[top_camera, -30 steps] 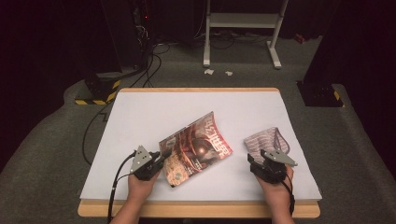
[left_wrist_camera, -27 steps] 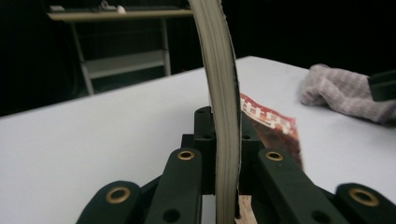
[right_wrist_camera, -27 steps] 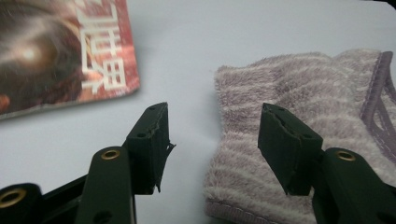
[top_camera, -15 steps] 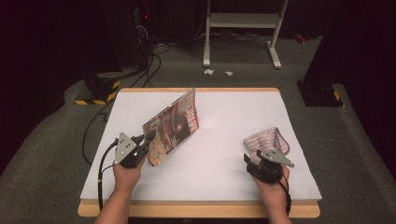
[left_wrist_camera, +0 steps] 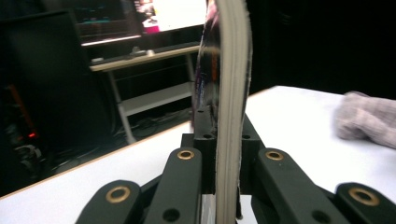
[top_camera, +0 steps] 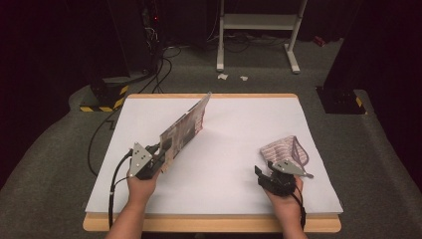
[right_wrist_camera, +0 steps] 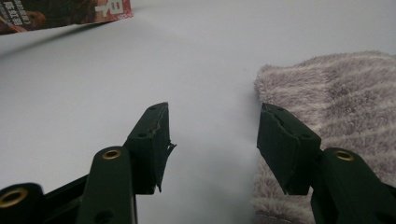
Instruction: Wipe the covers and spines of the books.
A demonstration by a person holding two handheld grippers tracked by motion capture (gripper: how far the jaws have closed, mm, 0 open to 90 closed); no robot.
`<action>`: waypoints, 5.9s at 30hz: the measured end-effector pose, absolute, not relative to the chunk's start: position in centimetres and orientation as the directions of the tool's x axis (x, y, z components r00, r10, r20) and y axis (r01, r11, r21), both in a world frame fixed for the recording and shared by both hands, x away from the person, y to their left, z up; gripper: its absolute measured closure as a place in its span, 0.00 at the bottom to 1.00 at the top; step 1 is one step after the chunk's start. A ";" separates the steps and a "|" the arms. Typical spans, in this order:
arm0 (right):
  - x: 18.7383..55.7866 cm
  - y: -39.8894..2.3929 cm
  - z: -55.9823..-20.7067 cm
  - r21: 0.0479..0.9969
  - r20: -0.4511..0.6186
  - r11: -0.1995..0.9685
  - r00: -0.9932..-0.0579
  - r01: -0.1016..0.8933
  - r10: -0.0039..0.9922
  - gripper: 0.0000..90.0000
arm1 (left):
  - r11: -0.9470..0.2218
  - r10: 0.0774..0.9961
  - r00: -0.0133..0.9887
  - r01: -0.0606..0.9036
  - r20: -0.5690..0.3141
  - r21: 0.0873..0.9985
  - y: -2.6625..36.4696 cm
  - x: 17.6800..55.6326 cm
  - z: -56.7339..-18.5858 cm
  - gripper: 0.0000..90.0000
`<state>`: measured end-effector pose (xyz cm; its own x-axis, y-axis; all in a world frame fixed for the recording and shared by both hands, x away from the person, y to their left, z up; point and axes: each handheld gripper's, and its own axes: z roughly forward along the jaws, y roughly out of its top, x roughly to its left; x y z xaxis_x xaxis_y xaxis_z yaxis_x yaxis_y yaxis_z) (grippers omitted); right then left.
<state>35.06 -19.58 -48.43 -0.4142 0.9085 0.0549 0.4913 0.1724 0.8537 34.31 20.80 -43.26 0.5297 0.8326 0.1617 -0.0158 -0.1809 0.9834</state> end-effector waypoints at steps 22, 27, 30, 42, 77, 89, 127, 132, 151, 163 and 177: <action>35.2 -19.8 -48.8 0.846 0.090 0.150 -0.414 0.511 0.906 0.49 | -0.275 0.662 0.735 0.056 0.147 0.960 12.7 32.4 -46.6 0.76; 35.2 -20.0 -48.8 0.845 0.096 0.144 -0.411 0.515 0.906 0.49 | -0.330 0.620 0.767 0.066 0.164 0.942 11.6 32.2 -47.3 0.73; 35.3 -20.0 -48.8 0.845 0.099 0.142 -0.412 0.516 0.906 0.49 | -0.350 0.600 0.785 0.081 0.157 0.933 11.1 32.1 -47.6 0.70; 35.4 -19.9 -48.9 0.840 0.110 0.137 -0.413 0.524 0.904 0.49 | -0.352 0.561 0.824 0.149 0.080 0.924 11.0 31.9 -47.7 0.44; 35.5 -14.7 -49.3 0.808 0.077 0.255 -0.525 0.531 0.848 0.46 | -0.259 0.782 0.606 0.529 -0.147 0.808 19.9 35.1 -50.0 0.43; 36.9 -12.4 -50.3 0.736 0.131 0.304 -0.567 0.605 0.813 0.45 | -0.319 0.743 0.646 0.571 -0.175 0.756 18.9 35.3 -50.4 0.46; 38.2 -23.0 -46.5 0.833 0.001 0.185 -0.337 0.522 0.942 0.43 | -0.191 0.851 0.522 0.401 -0.052 0.896 25.5 34.3 -49.4 0.44; 38.7 -24.7 -46.8 0.818 -0.019 0.178 -0.284 0.547 0.959 0.40 | -0.199 0.867 0.498 0.357 -0.006 0.913 26.3 33.8 -49.2 0.41; 41.5 -24.6 -49.4 0.708 -0.083 0.238 -0.257 0.664 0.963 0.48 | -0.147 0.859 0.505 0.404 -0.087 0.903 27.1 34.3 -49.0 0.30; 40.4 -23.7 -46.8 0.784 -0.090 0.243 -0.283 0.571 0.955 0.78 | -0.159 0.865 0.502 0.327 -0.029 0.932 27.5 33.9 -49.3 0.32; 42.5 -16.9 -43.7 0.835 -0.026 0.246 -0.411 0.492 0.911 0.77 | -0.127 0.853 0.517 0.350 -0.078 0.928 27.8 34.3 -49.8 0.32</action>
